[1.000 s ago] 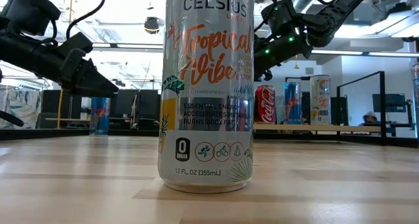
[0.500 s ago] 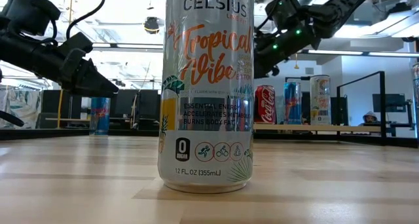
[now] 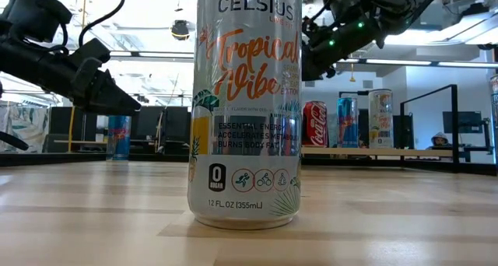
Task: Place canned beverage on shelf
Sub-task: Put the top orange soda can on the shelf aligned with the other orange soda can
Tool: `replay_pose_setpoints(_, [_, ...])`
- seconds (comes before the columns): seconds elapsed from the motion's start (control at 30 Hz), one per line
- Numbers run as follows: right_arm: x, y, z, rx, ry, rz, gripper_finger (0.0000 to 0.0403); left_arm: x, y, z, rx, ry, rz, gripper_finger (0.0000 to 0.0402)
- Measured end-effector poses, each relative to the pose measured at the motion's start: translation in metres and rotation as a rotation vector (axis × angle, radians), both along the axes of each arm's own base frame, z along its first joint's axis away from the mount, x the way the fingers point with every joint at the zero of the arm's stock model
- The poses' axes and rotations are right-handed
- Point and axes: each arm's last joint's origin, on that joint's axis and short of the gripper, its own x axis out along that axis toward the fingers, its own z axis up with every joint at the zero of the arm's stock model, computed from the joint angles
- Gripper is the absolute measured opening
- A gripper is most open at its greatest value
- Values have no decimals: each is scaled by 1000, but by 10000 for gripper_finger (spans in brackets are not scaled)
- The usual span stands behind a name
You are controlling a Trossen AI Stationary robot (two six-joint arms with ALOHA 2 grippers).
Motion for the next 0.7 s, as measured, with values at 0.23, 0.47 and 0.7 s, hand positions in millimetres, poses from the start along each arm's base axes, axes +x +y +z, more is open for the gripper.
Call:
replay_pose_setpoints(0.23, [16, 12, -14, 10, -19, -69, 345, 0, 0, 0, 0, 0, 0, 334])
replay_pose_setpoints(0.47, [23, 18, -15, -16, -62, -98, 345, 0, 0, 0, 0, 0, 0, 334])
replay_pose_setpoints(0.7, [23, 19, -14, -11, -83, -140, 345, 0, 0, 0, 0, 0, 0, 334])
